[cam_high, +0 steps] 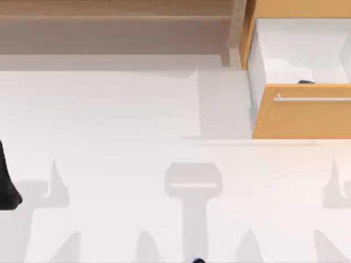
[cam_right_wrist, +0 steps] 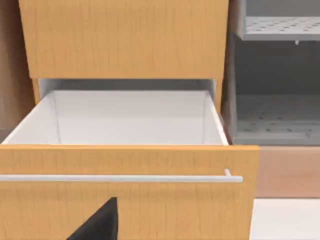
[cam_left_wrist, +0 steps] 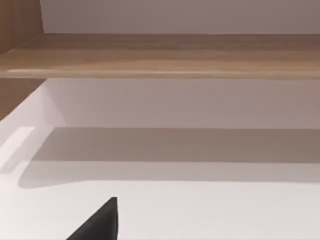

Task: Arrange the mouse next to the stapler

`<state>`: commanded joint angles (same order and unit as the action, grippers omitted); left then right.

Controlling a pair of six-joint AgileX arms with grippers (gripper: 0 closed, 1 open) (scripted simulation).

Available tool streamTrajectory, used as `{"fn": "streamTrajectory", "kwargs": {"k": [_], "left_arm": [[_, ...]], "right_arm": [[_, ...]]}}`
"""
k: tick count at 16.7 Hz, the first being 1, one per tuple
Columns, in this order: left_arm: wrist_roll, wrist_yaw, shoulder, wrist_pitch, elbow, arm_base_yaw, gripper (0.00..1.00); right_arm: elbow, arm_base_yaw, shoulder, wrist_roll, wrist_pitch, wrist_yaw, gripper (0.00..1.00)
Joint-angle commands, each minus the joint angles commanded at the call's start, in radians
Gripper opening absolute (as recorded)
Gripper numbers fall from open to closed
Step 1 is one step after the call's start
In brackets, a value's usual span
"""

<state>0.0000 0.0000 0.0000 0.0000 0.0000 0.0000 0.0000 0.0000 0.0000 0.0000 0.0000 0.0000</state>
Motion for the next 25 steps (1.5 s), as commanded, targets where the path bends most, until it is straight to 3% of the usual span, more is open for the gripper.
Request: {"fn": "streamTrajectory", "kwargs": {"k": [5,9,25], "left_arm": [[0.000,0.000,0.000,0.000,0.000,0.000,1.00],[0.000,0.000,0.000,0.000,0.000,0.000,1.00],[0.000,0.000,0.000,0.000,0.000,0.000,1.00]], "right_arm": [[0.057,0.006,0.060,0.018,-0.047,-0.002,1.00],[0.271,0.032,0.288,0.073,-0.199,-0.010,1.00],[1.810,0.150,2.034,0.346,-1.027,0.010,1.00]]}}
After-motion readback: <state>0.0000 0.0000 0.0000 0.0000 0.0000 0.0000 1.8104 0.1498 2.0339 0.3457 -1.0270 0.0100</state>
